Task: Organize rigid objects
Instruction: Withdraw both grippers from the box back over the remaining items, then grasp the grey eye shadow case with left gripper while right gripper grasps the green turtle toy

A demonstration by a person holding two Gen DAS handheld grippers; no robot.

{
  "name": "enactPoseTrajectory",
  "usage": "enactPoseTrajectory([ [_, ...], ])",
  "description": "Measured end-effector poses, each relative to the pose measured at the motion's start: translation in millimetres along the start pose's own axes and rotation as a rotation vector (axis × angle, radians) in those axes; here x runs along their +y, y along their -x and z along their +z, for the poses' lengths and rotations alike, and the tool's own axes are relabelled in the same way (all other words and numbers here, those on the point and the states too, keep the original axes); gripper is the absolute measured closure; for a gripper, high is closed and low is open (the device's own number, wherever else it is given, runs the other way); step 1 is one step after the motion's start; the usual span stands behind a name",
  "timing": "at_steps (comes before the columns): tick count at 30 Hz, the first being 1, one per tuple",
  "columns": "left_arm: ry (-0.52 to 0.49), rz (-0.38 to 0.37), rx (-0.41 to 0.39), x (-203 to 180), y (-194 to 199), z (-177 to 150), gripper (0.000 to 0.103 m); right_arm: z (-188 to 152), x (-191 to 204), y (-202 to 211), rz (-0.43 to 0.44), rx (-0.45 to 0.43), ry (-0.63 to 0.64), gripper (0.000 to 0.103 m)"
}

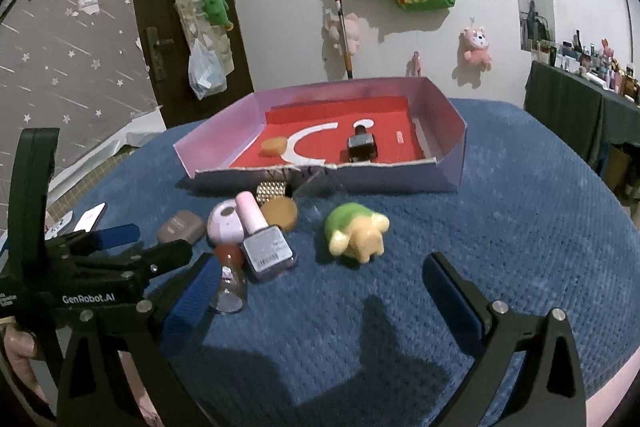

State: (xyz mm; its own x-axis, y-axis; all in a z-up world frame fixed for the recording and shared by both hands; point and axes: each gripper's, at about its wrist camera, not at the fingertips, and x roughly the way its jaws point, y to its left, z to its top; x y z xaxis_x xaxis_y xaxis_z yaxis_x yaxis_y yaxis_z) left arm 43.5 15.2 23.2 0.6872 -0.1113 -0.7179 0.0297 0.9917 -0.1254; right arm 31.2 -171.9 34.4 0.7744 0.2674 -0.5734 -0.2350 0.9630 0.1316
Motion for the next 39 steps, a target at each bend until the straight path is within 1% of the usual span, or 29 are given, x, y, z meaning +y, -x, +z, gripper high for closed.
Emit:
enactPoseTrajectory([
  [4,0.023,0.017,0.011,8.9,-5.0,-1.1,0.000,-2.8,-1.8,-5.6,-0.013,0.019,-0.003,0.011],
  [9,0.026,0.051,0.015,13.1,-12.0,1.6,0.001,0.4,-9.4,-15.9,-0.038,0.042,-0.015,0.018],
  [13,0.035,0.053,0.036,16.5,-20.4,4.9,0.018,6.2,-16.5,-25.9,-0.055,0.061,-0.025,0.022],
  [15,0.029,0.069,0.032,17.1,-22.1,6.7,0.020,10.0,-20.3,-32.9,-0.057,0.075,-0.029,0.026],
  [19,0.025,0.066,0.034,17.9,-26.0,11.2,0.022,15.1,-26.3,-44.1,-0.044,0.093,-0.047,0.028],
  [20,0.022,0.069,0.031,17.6,-26.6,11.8,0.025,16.3,-27.5,-46.0,-0.043,0.098,-0.051,0.030],
  [22,0.014,0.074,0.027,17.1,-27.9,12.6,0.028,18.3,-31.0,-52.5,-0.028,0.114,-0.067,0.034],
  [24,0.014,0.069,0.022,16.6,-28.4,13.4,0.033,19.4,-34.4,-58.7,-0.017,0.134,-0.083,0.041],
  [26,0.006,0.057,0.017,14.5,-28.5,14.0,0.045,20.2,-36.5,-64.4,-0.010,0.151,-0.094,0.045],
  [27,0.002,0.053,0.016,13.2,-28.4,14.4,0.047,21.1,-36.4,-65.3,-0.016,0.145,-0.089,0.048],
  [28,-0.002,0.046,0.016,11.8,-28.3,14.6,0.052,21.4,-35.5,-65.9,-0.014,0.148,-0.088,0.050],
  [29,-0.009,0.044,0.012,9.5,-27.4,14.4,0.054,22.2,-35.0,-67.1,-0.004,0.153,-0.089,0.053],
  [33,-0.010,0.034,0.008,7.4,-24.7,14.2,0.055,23.1,-33.2,-66.9,-0.006,0.157,-0.085,0.053],
  [39,-0.015,0.026,-0.027,4.2,-11.0,16.5,0.055,23.0,-33.9,-55.6,0.001,0.140,-0.096,0.053],
])
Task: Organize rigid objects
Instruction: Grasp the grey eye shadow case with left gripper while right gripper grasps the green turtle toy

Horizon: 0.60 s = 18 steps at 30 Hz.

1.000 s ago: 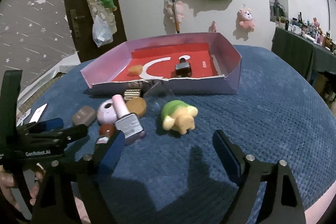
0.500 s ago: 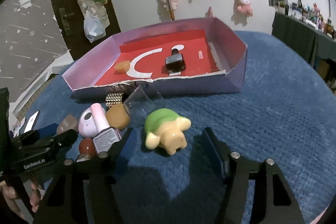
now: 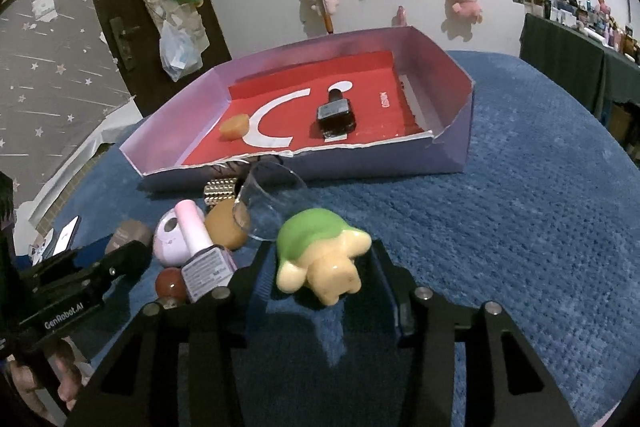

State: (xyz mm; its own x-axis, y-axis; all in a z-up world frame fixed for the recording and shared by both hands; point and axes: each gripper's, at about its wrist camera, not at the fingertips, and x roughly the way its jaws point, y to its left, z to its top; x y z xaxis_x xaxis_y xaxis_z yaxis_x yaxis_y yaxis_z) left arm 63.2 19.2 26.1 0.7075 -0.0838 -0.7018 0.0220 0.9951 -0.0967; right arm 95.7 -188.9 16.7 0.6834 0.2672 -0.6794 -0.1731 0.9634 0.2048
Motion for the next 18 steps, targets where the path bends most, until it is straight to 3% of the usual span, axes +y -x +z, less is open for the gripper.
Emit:
enactPoseTrajectory([
  [9,-0.001,-0.017,-0.019,-5.4,13.0,-1.4,0.055,-0.5,14.1,29.0,0.049,-0.045,0.029,0.054],
  [18,-0.004,-0.036,-0.020,-7.2,13.8,2.6,0.055,-2.7,21.2,28.5,0.067,-0.032,0.039,0.054],
])
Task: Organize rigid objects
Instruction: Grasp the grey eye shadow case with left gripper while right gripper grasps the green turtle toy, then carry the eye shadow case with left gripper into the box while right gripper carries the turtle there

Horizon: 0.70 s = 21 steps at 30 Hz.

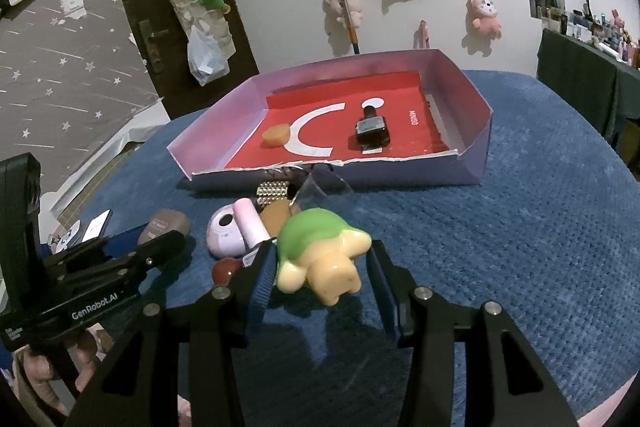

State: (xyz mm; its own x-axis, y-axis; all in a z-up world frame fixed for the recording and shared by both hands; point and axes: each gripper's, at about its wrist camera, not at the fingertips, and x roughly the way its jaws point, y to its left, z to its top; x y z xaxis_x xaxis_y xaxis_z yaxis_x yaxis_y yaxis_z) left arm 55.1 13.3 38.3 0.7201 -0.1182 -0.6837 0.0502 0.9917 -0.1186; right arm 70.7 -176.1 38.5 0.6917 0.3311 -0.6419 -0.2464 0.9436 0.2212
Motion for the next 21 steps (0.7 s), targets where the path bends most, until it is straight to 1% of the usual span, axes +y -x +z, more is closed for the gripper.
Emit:
enactPoseTrajectory([
  [7,-0.025,-0.016,-0.018,-8.8,1.0,16.7,0.055,6.7,0.4,-0.1,0.023,-0.002,-0.008,0.054],
  [12,-0.038,-0.044,-0.028,-13.3,-0.7,34.5,0.055,14.9,2.0,0.2,0.039,0.000,-0.008,0.054],
  [18,-0.054,-0.082,-0.020,-16.9,-10.0,55.4,0.055,32.8,0.8,-3.2,0.067,0.008,-0.016,0.053],
  [21,-0.067,-0.088,-0.028,-18.4,-14.2,65.9,0.055,41.6,-1.8,-6.5,0.088,0.021,-0.027,0.053],
])
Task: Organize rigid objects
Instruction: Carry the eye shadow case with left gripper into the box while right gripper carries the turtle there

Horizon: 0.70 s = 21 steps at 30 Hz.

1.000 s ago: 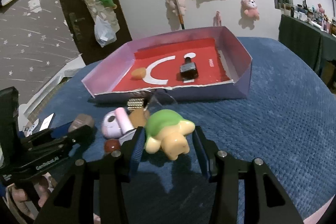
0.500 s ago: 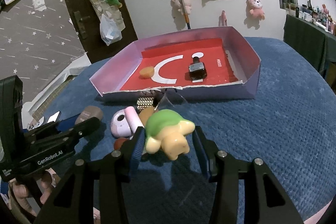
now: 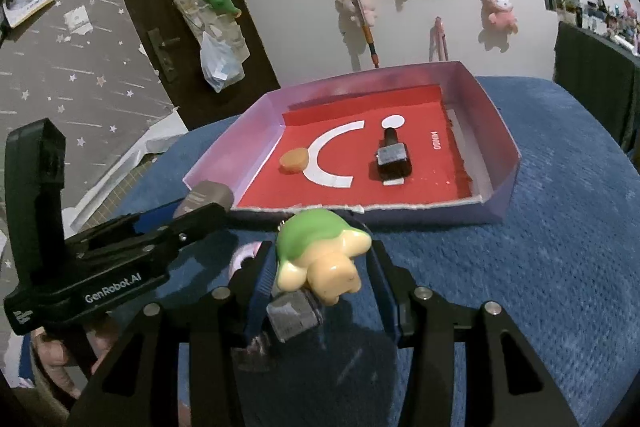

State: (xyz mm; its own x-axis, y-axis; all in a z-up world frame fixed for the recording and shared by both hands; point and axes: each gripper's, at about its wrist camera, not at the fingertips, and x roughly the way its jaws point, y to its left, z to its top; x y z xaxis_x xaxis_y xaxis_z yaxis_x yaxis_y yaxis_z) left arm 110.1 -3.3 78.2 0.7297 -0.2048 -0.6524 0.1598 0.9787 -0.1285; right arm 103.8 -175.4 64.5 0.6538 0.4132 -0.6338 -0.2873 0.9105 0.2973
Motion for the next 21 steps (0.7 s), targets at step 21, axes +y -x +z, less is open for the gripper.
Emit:
enactPoseTrajectory([
  [21,0.011,-0.033,0.110,9.4,-60.3,35.7,0.055,49.7,-11.3,-43.8,-0.035,0.048,0.017,0.053],
])
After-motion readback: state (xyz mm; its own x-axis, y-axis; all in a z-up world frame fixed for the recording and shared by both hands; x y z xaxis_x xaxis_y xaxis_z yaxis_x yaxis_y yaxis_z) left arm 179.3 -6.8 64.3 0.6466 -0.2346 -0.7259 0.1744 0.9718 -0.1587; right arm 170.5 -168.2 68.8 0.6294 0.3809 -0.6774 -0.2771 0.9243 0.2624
